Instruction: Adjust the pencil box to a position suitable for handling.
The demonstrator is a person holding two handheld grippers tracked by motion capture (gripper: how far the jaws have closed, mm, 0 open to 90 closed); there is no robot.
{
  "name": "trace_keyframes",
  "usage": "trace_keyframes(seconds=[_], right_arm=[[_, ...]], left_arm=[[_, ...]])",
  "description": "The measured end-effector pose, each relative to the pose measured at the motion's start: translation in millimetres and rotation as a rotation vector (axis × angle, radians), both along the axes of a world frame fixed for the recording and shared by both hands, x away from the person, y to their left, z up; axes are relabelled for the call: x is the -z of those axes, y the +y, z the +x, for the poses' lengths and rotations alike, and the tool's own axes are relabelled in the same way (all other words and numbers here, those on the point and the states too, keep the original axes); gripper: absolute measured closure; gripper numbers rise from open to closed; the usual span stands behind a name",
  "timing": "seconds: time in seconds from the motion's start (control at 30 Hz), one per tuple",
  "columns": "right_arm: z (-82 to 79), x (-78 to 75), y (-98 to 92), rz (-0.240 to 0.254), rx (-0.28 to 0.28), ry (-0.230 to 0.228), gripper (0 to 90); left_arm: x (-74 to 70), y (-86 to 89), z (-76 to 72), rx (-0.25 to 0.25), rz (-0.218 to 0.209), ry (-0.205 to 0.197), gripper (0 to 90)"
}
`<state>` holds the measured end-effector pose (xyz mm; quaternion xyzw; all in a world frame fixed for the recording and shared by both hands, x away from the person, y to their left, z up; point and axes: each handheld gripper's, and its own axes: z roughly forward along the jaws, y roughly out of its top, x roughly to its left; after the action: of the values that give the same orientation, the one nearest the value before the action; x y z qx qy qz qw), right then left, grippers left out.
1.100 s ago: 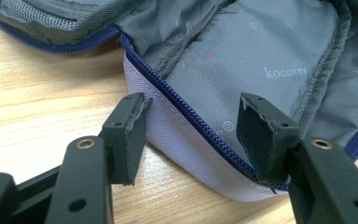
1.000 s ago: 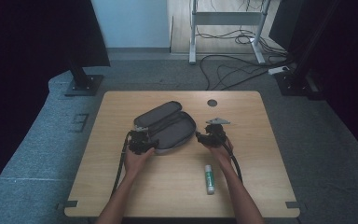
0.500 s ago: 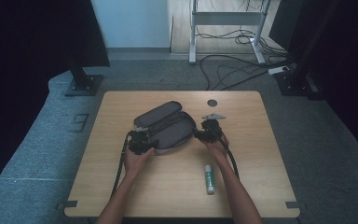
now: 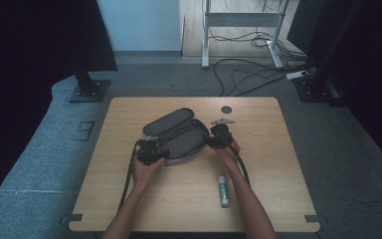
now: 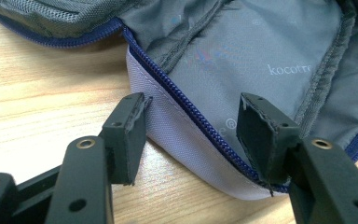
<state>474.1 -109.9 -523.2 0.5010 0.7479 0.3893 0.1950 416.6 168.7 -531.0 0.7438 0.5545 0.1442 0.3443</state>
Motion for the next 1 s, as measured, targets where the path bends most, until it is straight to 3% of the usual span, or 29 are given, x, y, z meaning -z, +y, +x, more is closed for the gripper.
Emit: trace_keyframes(seconds=[0.33, 0.67, 1.0], right_arm=[[8.2, 16.4, -0.5, -0.01, -0.033, 0.065, 61.0], [9.5, 18.0, -0.5, -0.029, -0.035, 0.072, 70.2], [7.9, 16.3, 3.5, -0.07, -0.03, 0.052, 80.8]], left_arm=[[2.6, 1.7, 0.0, -0.009, -0.003, 0.012, 42.2], [5.1, 3.2, 1.1, -0.022, -0.005, 0.026, 45.4], [3.2, 5.2, 1.8, -0.04, 0.01, 0.026, 63.2]])
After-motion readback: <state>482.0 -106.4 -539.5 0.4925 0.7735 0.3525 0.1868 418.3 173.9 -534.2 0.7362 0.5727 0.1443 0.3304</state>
